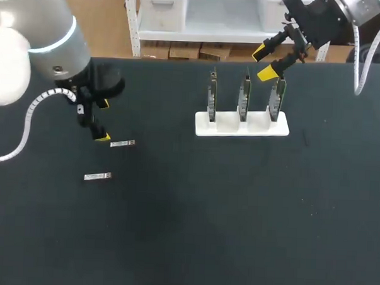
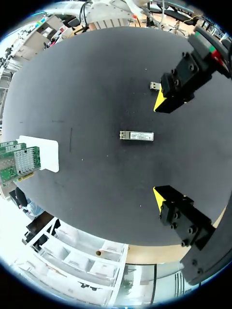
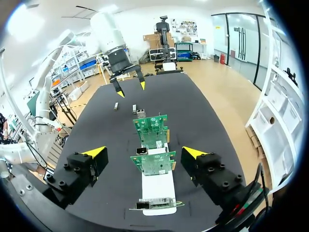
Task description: Pick up the optical module with the left hand, and insert it into the network port with the right hand.
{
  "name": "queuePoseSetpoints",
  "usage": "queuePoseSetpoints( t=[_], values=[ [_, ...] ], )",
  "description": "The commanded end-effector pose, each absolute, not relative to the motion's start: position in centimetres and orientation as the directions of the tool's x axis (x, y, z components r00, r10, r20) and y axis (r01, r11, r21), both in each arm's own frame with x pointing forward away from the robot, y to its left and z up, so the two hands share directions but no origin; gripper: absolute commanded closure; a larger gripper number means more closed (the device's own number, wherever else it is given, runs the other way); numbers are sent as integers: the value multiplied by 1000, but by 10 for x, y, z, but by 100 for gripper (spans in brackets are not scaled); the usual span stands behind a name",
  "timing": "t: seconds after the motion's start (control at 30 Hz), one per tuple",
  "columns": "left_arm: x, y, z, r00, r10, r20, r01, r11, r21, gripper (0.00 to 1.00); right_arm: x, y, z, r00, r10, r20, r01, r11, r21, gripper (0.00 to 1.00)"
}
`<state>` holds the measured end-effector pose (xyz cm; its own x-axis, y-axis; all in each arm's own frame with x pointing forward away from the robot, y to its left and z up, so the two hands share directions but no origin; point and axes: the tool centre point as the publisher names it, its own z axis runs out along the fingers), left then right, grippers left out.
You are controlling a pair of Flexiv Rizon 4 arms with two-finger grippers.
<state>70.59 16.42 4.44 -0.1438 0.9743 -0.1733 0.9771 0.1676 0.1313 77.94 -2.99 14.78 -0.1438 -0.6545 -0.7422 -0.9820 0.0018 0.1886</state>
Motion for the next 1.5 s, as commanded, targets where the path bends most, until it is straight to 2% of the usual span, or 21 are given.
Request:
queuePoseSetpoints(
  t=[0.03,0.4,1.5],
  values=[
    [705,162,38,-138,977,-164,981,158,114,0,777,-30,148,-143,-654,-743,-983,5,184,0],
    [684,174,19,-175,975,-134,981,184,63,0,777,-30,148,-143,-654,-743,-983,5,184,0],
    [690,154,-1,-253,963,-90,966,256,31,0,777,-30,148,-143,-654,-743,-983,5,184,0]
  ],
)
